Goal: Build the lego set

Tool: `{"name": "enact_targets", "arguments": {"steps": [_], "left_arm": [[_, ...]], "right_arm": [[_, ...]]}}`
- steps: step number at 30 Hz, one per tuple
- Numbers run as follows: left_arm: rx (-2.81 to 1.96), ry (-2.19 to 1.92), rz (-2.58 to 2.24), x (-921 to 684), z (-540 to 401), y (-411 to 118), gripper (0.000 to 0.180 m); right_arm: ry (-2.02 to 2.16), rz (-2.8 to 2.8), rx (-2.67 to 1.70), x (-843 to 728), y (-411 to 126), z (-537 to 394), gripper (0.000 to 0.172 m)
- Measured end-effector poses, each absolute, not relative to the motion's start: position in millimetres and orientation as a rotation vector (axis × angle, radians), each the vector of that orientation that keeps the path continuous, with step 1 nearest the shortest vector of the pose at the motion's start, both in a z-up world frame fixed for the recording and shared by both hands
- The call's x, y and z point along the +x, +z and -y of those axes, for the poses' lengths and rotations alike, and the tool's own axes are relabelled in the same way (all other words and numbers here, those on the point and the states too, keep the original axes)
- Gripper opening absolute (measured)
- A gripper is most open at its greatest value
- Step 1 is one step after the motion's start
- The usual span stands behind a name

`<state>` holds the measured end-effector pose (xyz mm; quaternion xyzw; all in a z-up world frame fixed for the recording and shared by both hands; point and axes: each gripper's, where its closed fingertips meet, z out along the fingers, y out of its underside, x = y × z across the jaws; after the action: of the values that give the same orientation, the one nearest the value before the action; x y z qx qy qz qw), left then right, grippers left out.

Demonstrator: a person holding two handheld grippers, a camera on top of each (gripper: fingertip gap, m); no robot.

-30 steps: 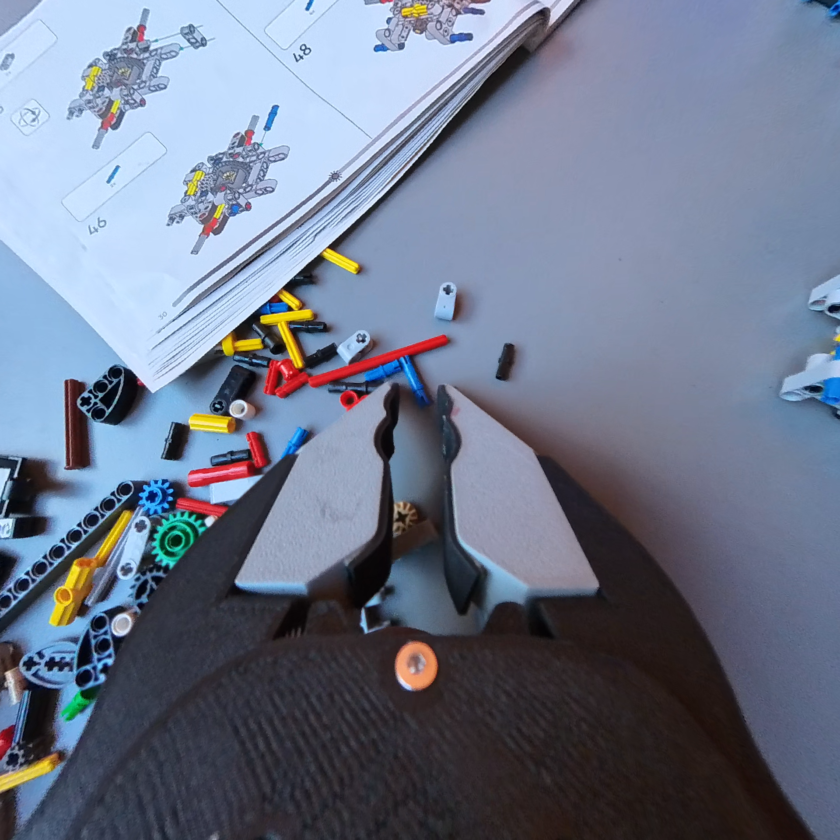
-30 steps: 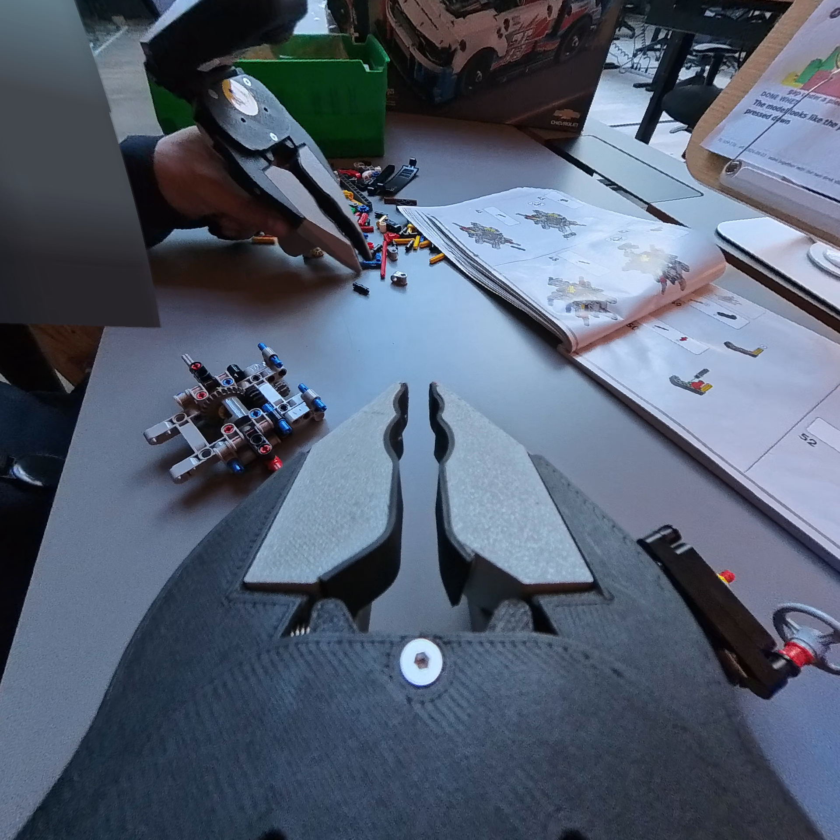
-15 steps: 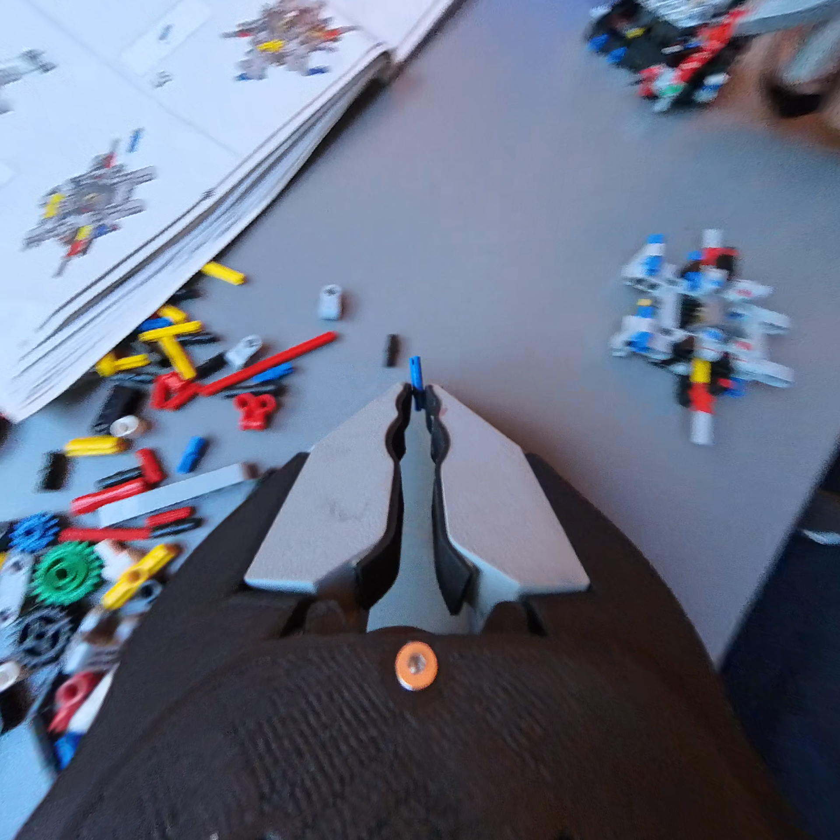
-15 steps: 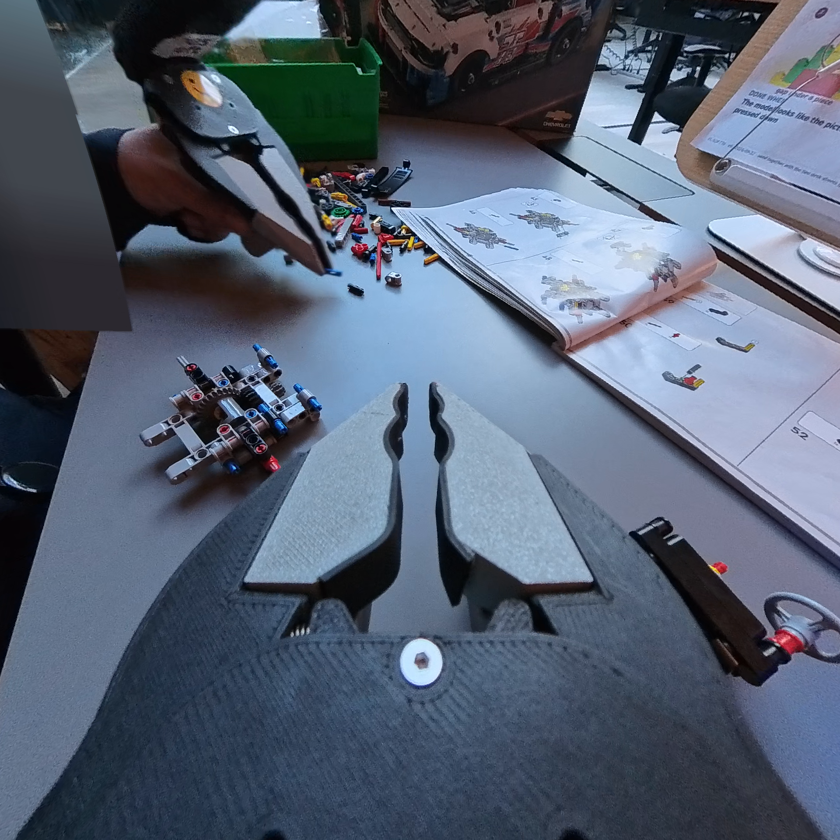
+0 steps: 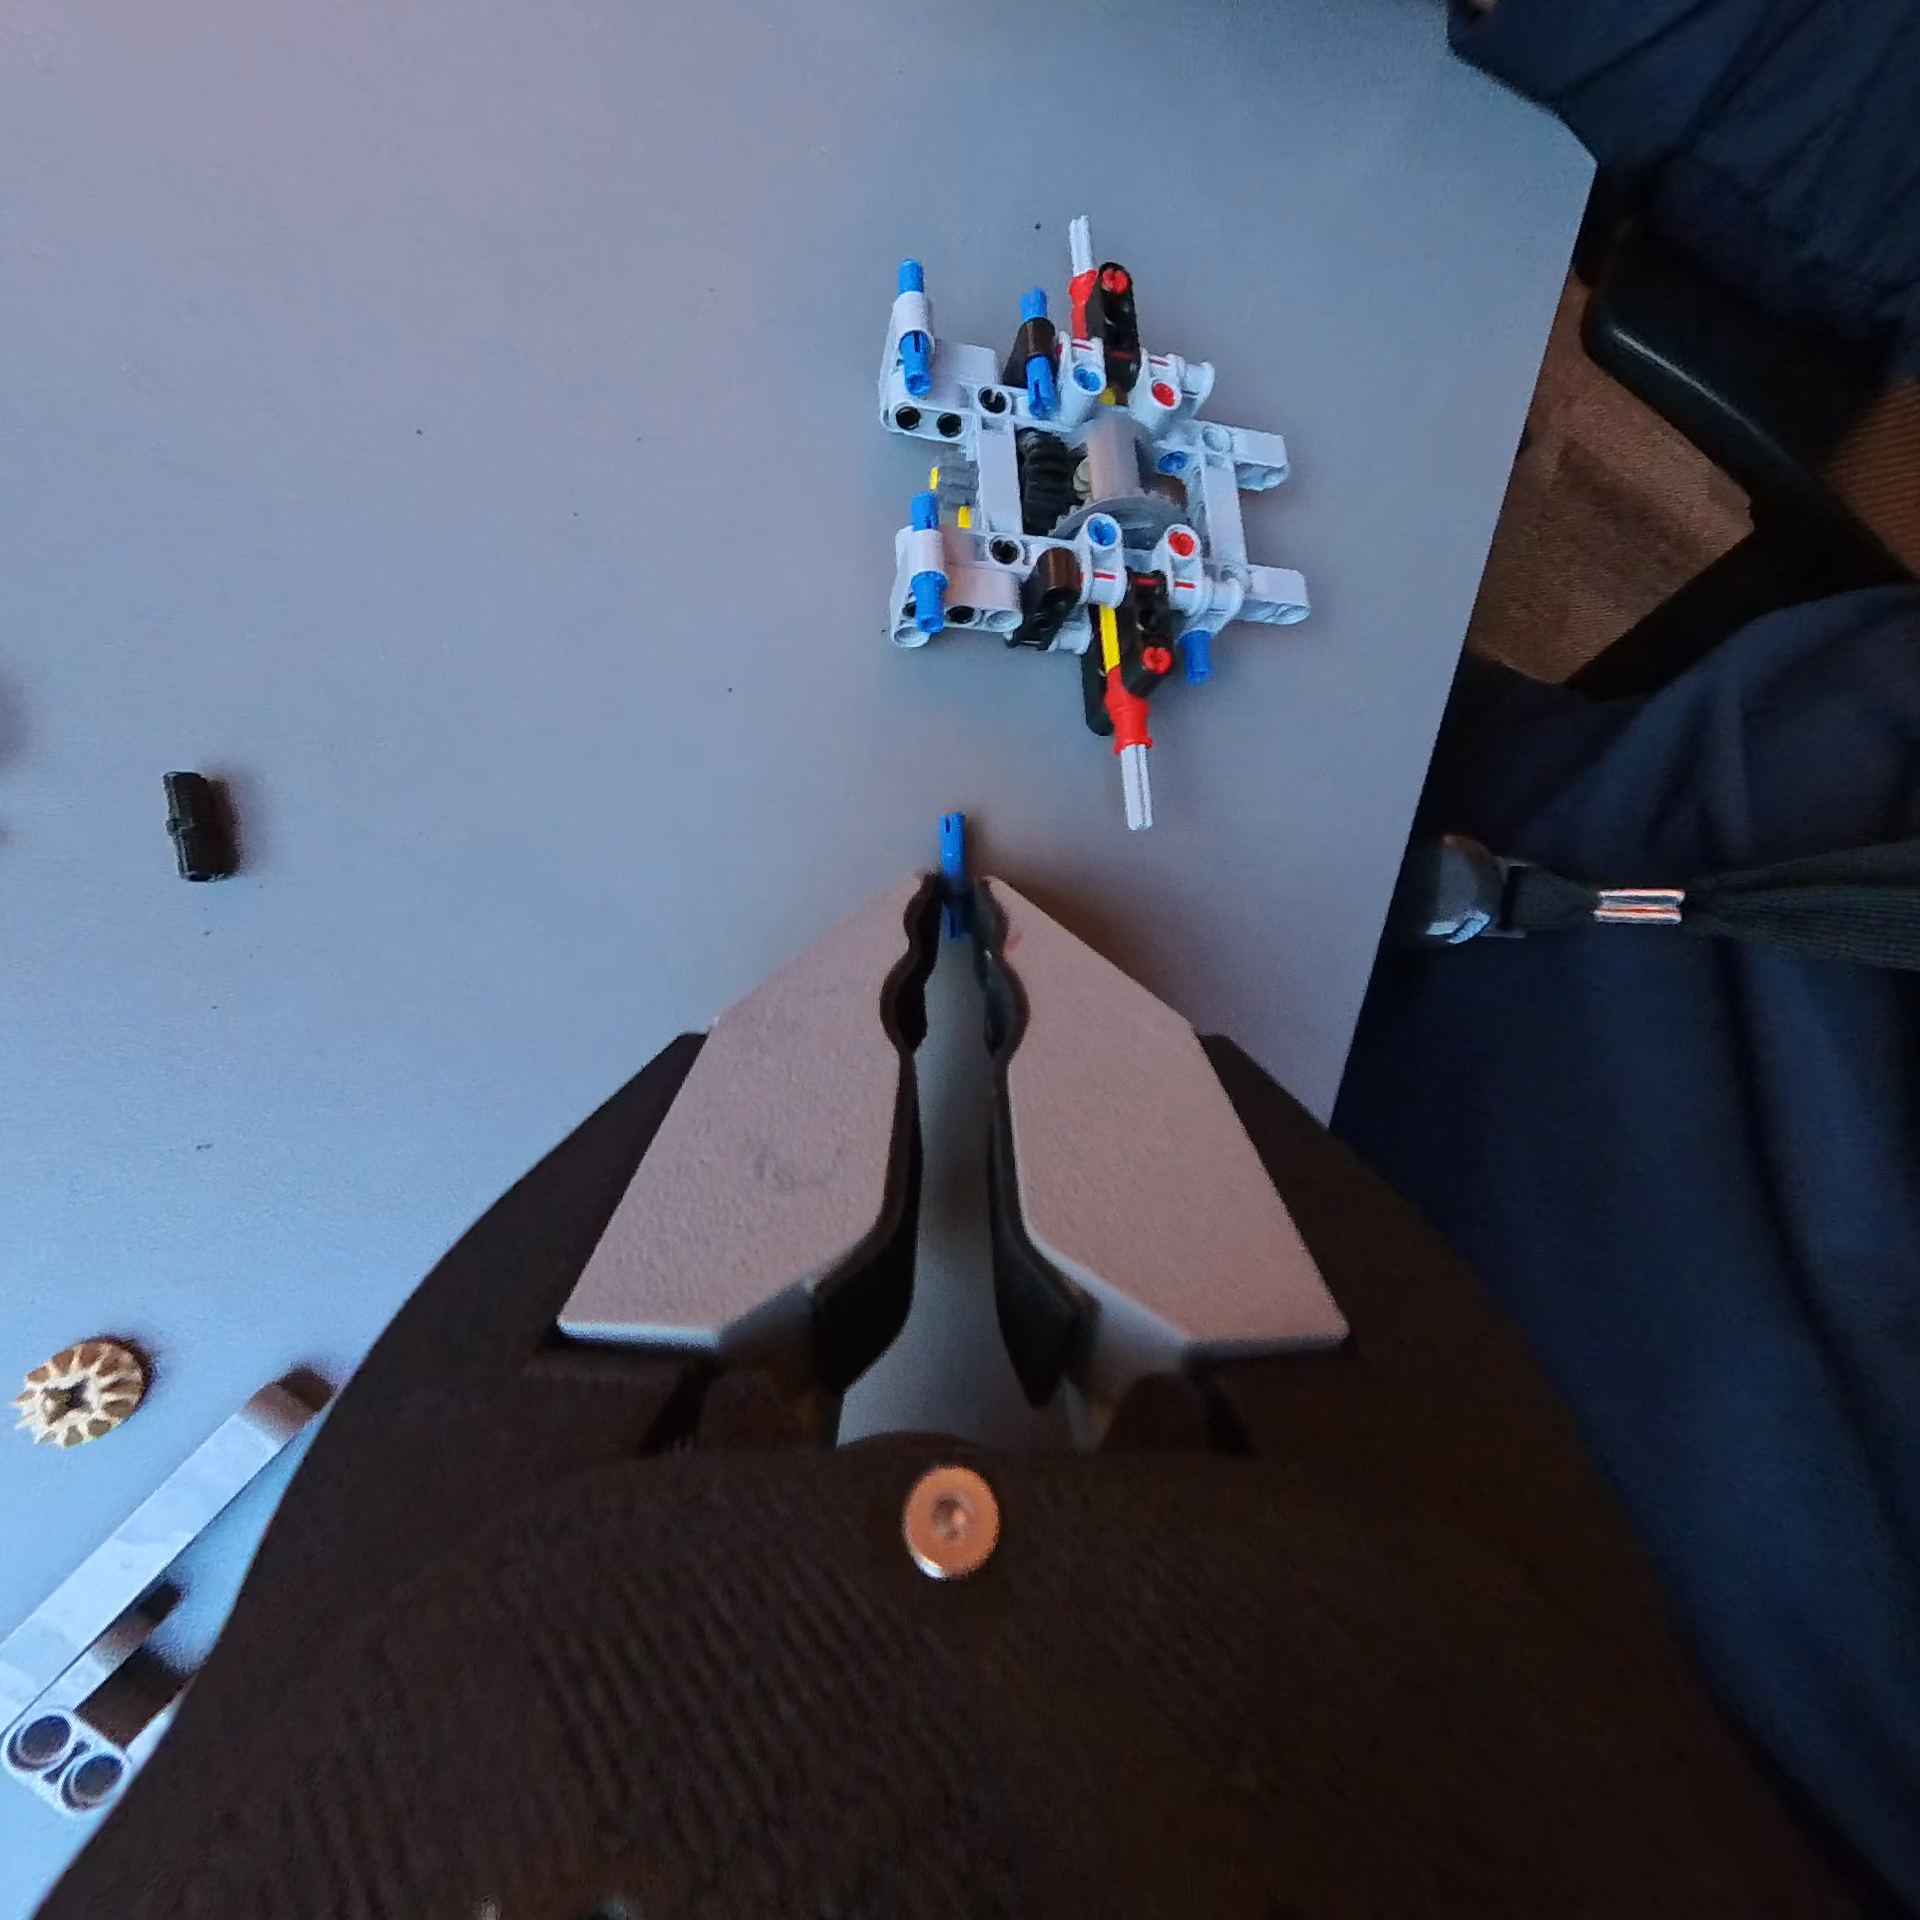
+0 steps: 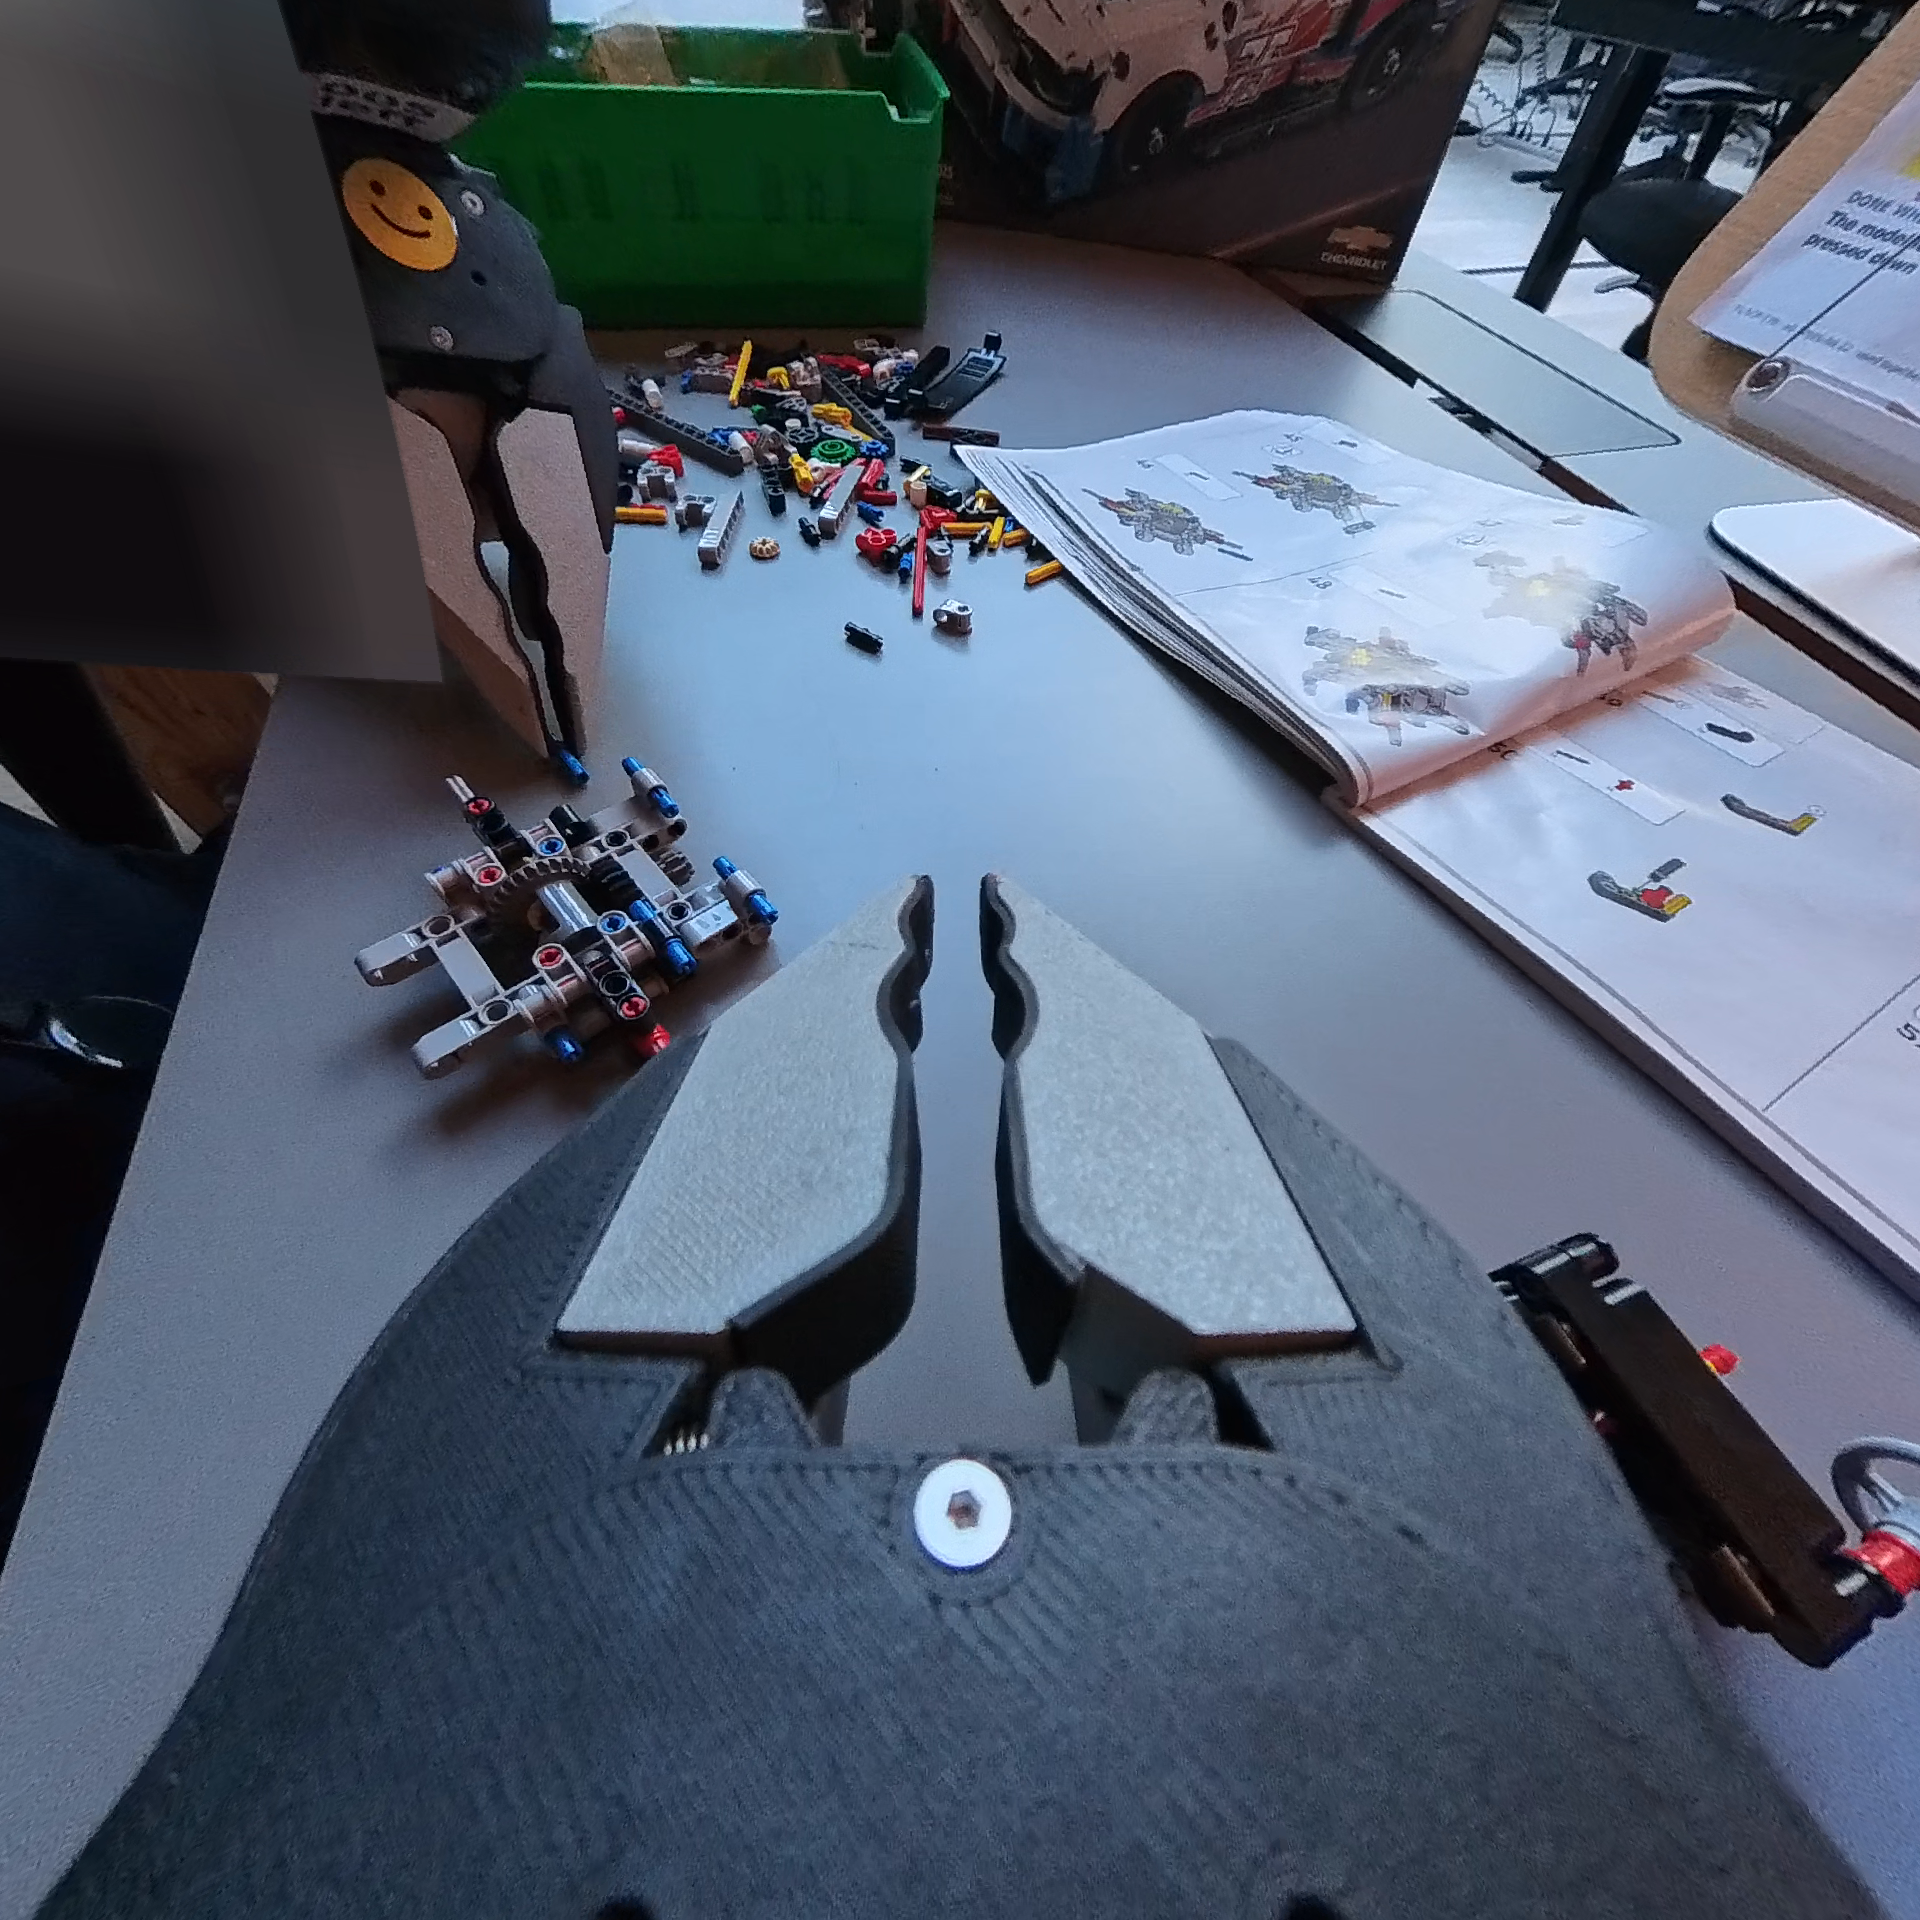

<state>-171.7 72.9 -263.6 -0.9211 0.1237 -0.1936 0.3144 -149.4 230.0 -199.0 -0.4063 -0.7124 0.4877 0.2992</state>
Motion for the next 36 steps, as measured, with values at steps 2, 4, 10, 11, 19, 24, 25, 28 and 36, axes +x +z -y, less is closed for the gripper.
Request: {"name": "enact_targets", "arguments": {"steps": [2,4,10,11,19,24,25,28,36], "left_arm": [[-2.437,-0.501,-0.323,-172.4,-72.5,-263.6,0.003],[-2.437,-0.483,-0.342,-170.4,-72.7,-263.1,0.008],[-2.426,-0.362,-0.413,-168.9,-75.1,-264.9,0.003],[-2.426,-0.357,-0.415,-168.2,-74.6,-265.0,0.003],[-2.240,-0.211,-0.396,-178.1,-86.8,-235.7,0.003],[-1.975,0.128,-0.614,-165.4,-102.6,-193.2,0.003],[-1.954,0.180,-0.643,-163.1,-105.5,-191.4,0.003],[-1.923,0.255,-0.691,-157.3,-113.1,-190.4,0.003],[-1.908,0.267,-0.708,-152.3,-122.8,-189.4,0.003]], "right_arm": [[1.300,1.888,-1.079,-149.2,-198.2,-230.3,0.005],[1.297,1.888,-1.075,-149.1,-197.9,-230.0,0.005],[1.292,1.886,-1.069,-148.7,-197.1,-229.8,0.005],[1.294,1.883,-1.069,-148.5,-196.7,-230.1,0.005],[1.461,1.883,-1.015,-148.3,-183.1,-194.2,0.007],[1.661,1.944,-1.034,-154.4,-180.9,-144.1,0.009],[1.712,1.953,-1.025,-153.7,-178.1,-135.1,0.009],[1.774,1.980,-1.037,-154.1,-178.8,-119.7,0.012],[1.790,1.994,-1.083,-158.0,-185.2,-114.0,0.003]]}}
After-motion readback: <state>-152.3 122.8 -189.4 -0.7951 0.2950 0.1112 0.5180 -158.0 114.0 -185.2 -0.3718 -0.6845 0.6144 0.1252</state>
